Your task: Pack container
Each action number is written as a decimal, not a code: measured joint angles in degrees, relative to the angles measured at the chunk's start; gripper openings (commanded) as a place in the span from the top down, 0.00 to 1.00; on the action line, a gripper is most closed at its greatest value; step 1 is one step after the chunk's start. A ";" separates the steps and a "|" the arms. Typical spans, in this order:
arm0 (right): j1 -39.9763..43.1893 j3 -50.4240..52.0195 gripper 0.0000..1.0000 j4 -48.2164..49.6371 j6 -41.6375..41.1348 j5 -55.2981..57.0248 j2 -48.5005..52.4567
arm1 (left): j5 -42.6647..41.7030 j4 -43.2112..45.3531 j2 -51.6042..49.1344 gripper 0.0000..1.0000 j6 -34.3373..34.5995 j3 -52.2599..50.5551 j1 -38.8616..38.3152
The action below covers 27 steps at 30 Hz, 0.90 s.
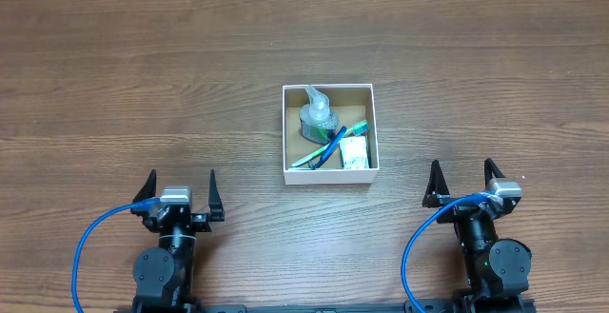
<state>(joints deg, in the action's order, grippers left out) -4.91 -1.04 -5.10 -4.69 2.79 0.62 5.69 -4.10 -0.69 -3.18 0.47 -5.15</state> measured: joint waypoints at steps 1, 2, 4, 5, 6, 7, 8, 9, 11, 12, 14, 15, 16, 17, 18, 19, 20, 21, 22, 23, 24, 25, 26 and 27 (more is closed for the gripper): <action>0.00 0.00 0.00 0.00 0.07 0.00 0.00 | -0.85 -0.09 0.00 0.00 0.00 0.00 0.00; 0.00 0.00 0.00 -0.02 0.02 0.00 0.00 | -1.68 -0.24 0.00 0.00 -0.02 0.00 0.00; 0.00 0.00 0.00 -0.02 0.00 -0.04 0.00 | -3.15 -0.33 0.00 0.00 0.00 0.00 0.00; 0.00 0.00 0.00 -0.02 0.00 -0.02 0.00 | -3.48 -0.33 0.00 0.00 0.00 0.00 0.00; 0.00 0.00 0.00 -0.02 0.00 0.00 0.00 | -3.82 -0.39 0.00 0.00 -0.02 0.00 0.00; 0.00 0.00 0.00 -0.02 0.02 -0.02 0.00 | -4.11 -0.42 0.00 0.00 0.00 0.00 0.00; 0.00 0.00 0.00 0.00 0.02 0.00 0.00 | -4.24 -0.42 0.00 0.00 0.00 0.00 0.00; 0.00 0.00 0.00 -0.02 0.00 -0.02 0.00 | -4.26 -0.42 0.00 0.00 -0.02 0.00 0.00; 0.00 0.00 0.00 -0.02 0.02 0.00 0.00 | -4.31 -0.42 0.00 0.00 0.00 0.00 0.00; 0.00 0.00 0.00 -0.02 0.02 0.00 0.00 | -4.33 -0.42 0.00 0.00 -0.02 0.00 0.00; 0.00 0.00 0.00 0.00 0.02 0.00 0.00 | -4.50 -0.42 0.00 0.00 0.00 0.00 0.00; 0.00 0.00 0.00 0.00 0.02 0.00 0.00 | -4.50 -0.42 0.00 0.00 0.00 0.00 0.00; 0.00 0.00 0.00 -0.02 0.02 -0.02 0.00 | -4.55 -0.42 0.00 0.00 -0.02 0.00 0.00; 0.00 0.00 0.00 0.02 0.02 -0.02 0.00 | -4.63 -0.42 0.00 0.00 0.00 0.00 0.00; 0.00 0.00 0.00 0.00 0.00 -0.02 0.00 | -4.66 -0.42 0.00 0.00 -0.02 0.00 0.00; 0.00 0.00 0.00 -0.02 0.02 -0.02 0.00 | -4.66 -0.42 0.00 0.00 0.00 0.00 0.00; 0.00 0.00 0.00 0.00 0.02 0.00 0.00 | -4.66 -0.42 0.00 0.00 0.00 0.00 0.00; 0.00 0.00 0.00 0.00 0.02 -0.02 0.00 | -4.66 -0.42 0.00 0.00 0.00 0.00 0.00; 0.00 0.00 0.00 -0.02 0.02 -0.02 0.00 | -4.66 -0.42 0.00 0.00 0.00 0.00 0.00; 0.00 0.00 0.00 0.00 0.00 0.00 0.00 | -4.66 -0.42 0.00 0.00 -0.02 0.00 0.00; 0.00 0.00 0.00 0.00 0.04 -0.02 0.00 | -4.66 -0.42 0.00 0.00 0.00 0.00 0.00; 0.00 0.00 0.00 0.00 0.02 -0.02 0.00 | -4.66 -0.42 0.00 0.00 0.00 0.00 0.00; 0.00 0.00 0.00 -0.02 0.02 -0.02 0.00 | -4.66 -0.42 0.00 0.00 0.00 0.00 0.00; 0.00 0.00 0.00 0.00 0.02 0.00 0.00 | -4.66 -0.42 0.00 0.00 0.00 0.00 0.00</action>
<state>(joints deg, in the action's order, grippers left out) -4.91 -1.04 -5.10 -4.67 2.79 0.62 1.04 -4.51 -0.69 -3.18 0.47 -5.15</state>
